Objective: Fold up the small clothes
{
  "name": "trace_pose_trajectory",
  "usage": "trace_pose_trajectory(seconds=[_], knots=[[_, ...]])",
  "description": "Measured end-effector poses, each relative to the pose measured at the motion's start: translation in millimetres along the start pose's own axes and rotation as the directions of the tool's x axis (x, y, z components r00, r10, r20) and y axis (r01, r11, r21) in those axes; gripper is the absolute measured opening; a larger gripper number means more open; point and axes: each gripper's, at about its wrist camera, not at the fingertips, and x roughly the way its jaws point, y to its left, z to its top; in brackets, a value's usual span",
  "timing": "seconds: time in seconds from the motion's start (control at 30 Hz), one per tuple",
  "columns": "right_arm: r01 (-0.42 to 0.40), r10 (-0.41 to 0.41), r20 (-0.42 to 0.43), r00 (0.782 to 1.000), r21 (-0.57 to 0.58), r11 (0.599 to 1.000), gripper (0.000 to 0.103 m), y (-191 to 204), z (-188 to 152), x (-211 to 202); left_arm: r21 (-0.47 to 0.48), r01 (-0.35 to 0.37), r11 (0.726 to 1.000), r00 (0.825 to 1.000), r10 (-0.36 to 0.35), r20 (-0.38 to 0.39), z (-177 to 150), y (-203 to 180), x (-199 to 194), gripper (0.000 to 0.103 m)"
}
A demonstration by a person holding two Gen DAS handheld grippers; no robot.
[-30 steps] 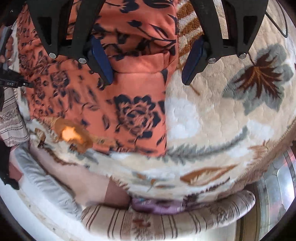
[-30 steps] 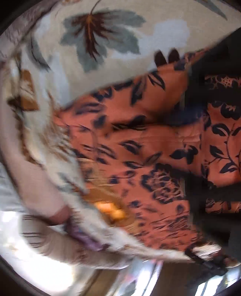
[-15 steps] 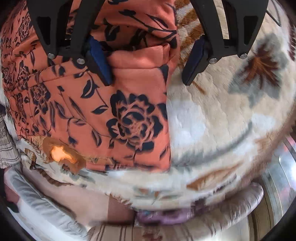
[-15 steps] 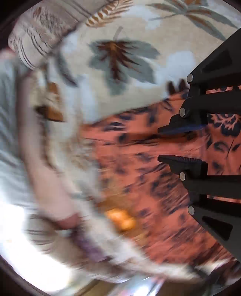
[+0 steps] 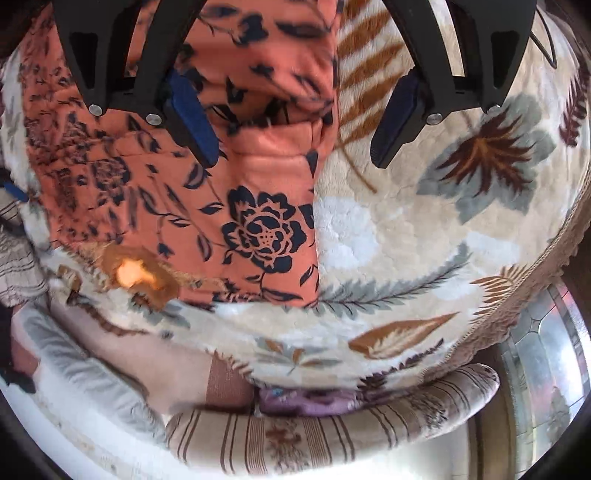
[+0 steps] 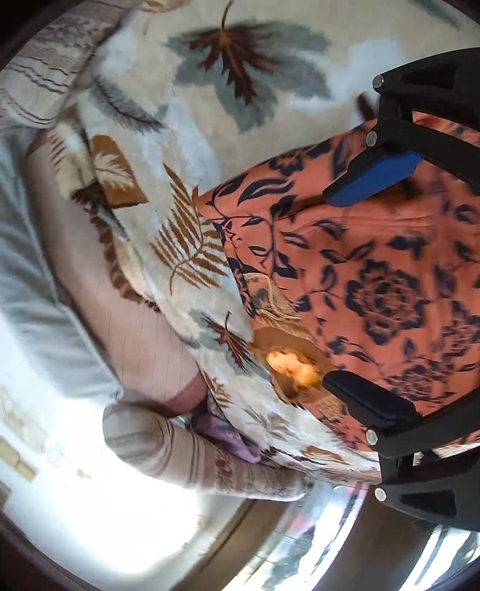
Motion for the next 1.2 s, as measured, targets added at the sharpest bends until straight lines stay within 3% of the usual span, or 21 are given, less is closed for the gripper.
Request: trace_pose_trajectory(seconds=[0.17, 0.4, 0.53, 0.73, 0.83, 0.97, 1.07, 1.13, 1.2], knots=[[0.031, -0.031, 0.009, 0.999, -0.079, 0.996, 0.092, 2, -57, -42, 0.000, 0.037, 0.999, 0.998, -0.037, 0.045, -36, 1, -53, 0.085], [0.052, -0.053, -0.025, 0.998, -0.030, 0.998, 0.092, -28, -128, -110, 0.006, 0.086, 0.996, 0.996, -0.086, -0.005, -100, 0, -85, 0.085], [0.045, -0.045, -0.061, 0.997, -0.006, 0.999, 0.092, -48, -147, -132, -0.014, 0.111, 0.994, 0.992, -0.111, -0.052, -128, 10, -90, 0.085], [-0.002, 0.001, -0.188, 0.982, -0.002, 1.000, 0.092, -76, -164, -154, -0.190, 0.136, 0.972, 0.986, -0.152, -0.073, -158, 54, -104, 0.090], [0.002, 0.004, -0.245, 0.970, 0.026, 1.000, 0.092, -95, -170, -165, -0.236, 0.136, 0.962, 0.979, -0.167, -0.118, -170, 65, -102, 0.090], [0.005, 0.007, -0.275, 0.961, 0.041, 0.999, 0.092, -114, -178, -171, -0.278, 0.139, 0.951, 0.966, -0.192, -0.173, -182, 70, -92, 0.090], [-0.041, 0.065, -0.342, 0.938, 0.077, 0.996, 0.092, -121, -187, -157, -0.285, 0.159, 0.945, 0.954, -0.222, -0.203, -186, 65, -86, 0.090], [-0.046, 0.062, -0.378, 0.924, 0.051, 0.998, 0.092, -118, -194, -148, -0.270, 0.154, 0.951, 0.954, -0.214, -0.211, -187, 60, -82, 0.090], [-0.060, 0.070, -0.370, 0.926, 0.038, 0.997, 0.092, -117, -198, -147, -0.247, 0.125, 0.961, 0.958, -0.183, -0.223, -189, 56, -79, 0.090]])
